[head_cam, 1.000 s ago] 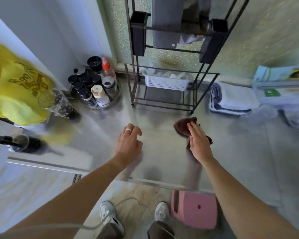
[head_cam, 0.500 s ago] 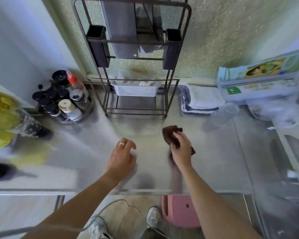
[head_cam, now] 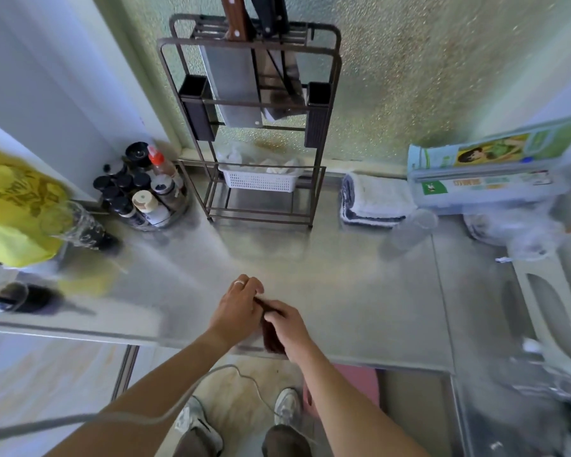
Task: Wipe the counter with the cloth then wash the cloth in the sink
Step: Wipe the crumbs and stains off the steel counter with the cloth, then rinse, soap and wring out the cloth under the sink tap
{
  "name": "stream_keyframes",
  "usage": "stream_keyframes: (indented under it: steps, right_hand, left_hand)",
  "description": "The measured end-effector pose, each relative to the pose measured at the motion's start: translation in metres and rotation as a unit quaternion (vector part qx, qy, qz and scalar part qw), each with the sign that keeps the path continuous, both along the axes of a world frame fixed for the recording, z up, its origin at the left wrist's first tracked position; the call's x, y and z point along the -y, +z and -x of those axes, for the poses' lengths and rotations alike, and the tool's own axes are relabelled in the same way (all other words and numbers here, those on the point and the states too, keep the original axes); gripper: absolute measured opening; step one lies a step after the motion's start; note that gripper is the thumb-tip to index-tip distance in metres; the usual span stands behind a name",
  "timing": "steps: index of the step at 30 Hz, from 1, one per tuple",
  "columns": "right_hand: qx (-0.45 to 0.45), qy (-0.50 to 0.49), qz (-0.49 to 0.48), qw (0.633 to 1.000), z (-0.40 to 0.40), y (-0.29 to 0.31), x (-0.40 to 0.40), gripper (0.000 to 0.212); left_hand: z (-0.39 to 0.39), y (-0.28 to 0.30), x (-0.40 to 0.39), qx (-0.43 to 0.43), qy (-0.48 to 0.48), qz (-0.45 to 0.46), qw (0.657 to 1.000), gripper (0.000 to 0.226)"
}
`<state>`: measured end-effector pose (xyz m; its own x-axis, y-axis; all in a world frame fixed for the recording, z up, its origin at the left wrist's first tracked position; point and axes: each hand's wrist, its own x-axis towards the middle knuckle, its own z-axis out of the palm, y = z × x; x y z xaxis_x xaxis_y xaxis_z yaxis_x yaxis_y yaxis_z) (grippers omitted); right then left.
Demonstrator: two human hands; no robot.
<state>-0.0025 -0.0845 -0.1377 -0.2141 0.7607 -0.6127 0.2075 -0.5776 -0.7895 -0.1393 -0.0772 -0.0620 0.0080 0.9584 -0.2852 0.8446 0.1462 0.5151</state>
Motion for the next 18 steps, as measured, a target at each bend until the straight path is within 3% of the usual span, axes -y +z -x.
stream_keyframes:
  steps: [3,5,10,14,18]
  right_hand:
    - [-0.121,-0.197,0.098,0.968,-0.007,0.056,-0.022,0.029]
    - [-0.212,-0.271,0.129,0.930,-0.014,0.102,-0.036,0.027]
    - [-0.358,-0.281,0.090,0.886,-0.046,0.203,-0.044,0.048]
    - [-0.324,-0.257,0.014,0.911,-0.070,0.242,-0.044,0.039]
    - [-0.181,-0.321,-0.039,0.929,-0.084,0.262,-0.047,0.031]
  left_hand:
    - [-0.017,0.027,-0.010,0.016,0.047,-0.038,0.998,0.027]
    - [-0.030,0.053,-0.019,0.046,0.078,-0.079,0.993,0.024]
    - [-0.061,0.119,-0.030,0.116,0.083,-0.157,0.977,0.024]
    - [-0.076,0.155,-0.033,0.166,0.071,-0.192,0.965,0.020]
    - [-0.092,0.180,-0.045,0.225,0.055,-0.180,0.956,0.014]
